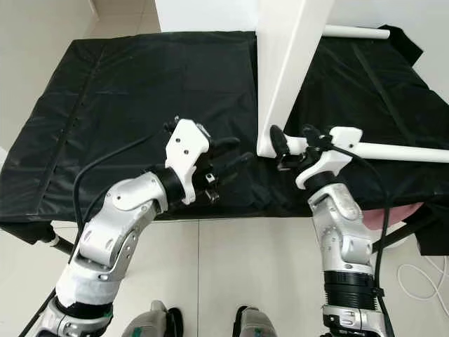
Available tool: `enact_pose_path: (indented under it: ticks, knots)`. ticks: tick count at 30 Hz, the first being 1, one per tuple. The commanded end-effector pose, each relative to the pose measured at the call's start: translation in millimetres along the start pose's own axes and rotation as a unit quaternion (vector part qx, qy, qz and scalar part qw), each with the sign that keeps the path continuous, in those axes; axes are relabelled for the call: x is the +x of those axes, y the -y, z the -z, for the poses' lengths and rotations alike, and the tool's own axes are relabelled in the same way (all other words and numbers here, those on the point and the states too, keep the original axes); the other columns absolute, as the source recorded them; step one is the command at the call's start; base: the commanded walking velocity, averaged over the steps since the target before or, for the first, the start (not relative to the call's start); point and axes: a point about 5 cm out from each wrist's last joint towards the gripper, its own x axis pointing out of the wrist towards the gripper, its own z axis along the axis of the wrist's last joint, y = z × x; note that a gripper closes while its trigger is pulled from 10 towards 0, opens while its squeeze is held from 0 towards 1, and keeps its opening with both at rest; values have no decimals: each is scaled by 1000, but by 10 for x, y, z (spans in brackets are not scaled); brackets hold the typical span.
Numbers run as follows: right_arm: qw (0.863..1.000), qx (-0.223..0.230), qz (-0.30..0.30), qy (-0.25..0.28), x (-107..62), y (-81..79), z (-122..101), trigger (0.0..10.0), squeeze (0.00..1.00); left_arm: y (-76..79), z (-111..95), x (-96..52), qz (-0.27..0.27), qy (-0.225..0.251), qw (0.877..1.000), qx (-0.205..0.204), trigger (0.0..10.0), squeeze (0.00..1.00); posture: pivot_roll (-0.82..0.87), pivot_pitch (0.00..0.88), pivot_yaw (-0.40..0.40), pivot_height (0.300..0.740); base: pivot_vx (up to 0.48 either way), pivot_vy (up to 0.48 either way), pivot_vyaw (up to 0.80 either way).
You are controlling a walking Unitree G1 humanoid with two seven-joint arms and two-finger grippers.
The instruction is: Building children table
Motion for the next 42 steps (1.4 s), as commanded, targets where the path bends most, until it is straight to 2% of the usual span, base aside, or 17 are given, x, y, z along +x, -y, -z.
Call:
enact_pose_path:
  ticks: [1, 2, 6, 9, 19, 26, 35, 42]
  knots:
    - [1000, -2, 2, 1, 11, -21, 20, 10000, 1000, -39, 2, -19, -56, -4, 998, 0, 10000, 0, -36, 102, 23, 740, 0, 0, 0]
    - [1000, -9, -1, -1, 27, -55, 46, 10000, 0, -31, 13, -33, -56, -7, 998, -2, 10000, 31, -34, 103, 23, 740, 0, 0, 0]
    - [1000, -12, 7, -7, 77, -140, 122, 10000, 0, -29, 28, -52, -61, -13, 998, 2, 10000, 0, -32, 105, 17, 740, 0, 0, 0]
    - [999, -25, 19, -18, 159, -261, 220, 10000, 0, -37, 32, -57, -66, -18, 998, 9, 10000, 0, -28, 106, 17, 740, 0, 0, 0]
    - [997, -49, 63, -22, 403, -450, 337, 10000, 0, -38, 26, -81, -73, -21, 997, 9, 10000, 0, -14, 110, 19, 740, 0, 0, 0]
    - [992, -59, 108, -21, 545, -494, 361, 10000, 0, -2, 46, -88, -69, -26, 997, 7, 10000, 0, -7, 121, 17, 740, 0, 0, 0]
    - [990, -68, 122, -9, 647, -497, 336, 10000, 0, 35, 48, -93, -66, -29, 997, 3, 10000, 0, -6, 138, 20, 740, 0, 0, 0]
    - [985, -77, 152, -4, 750, -403, 241, 10000, 0, 73, 41, -74, -59, -29, 998, -3, 10000, 0, -10, 146, 29, 740, 0, 0, 0]
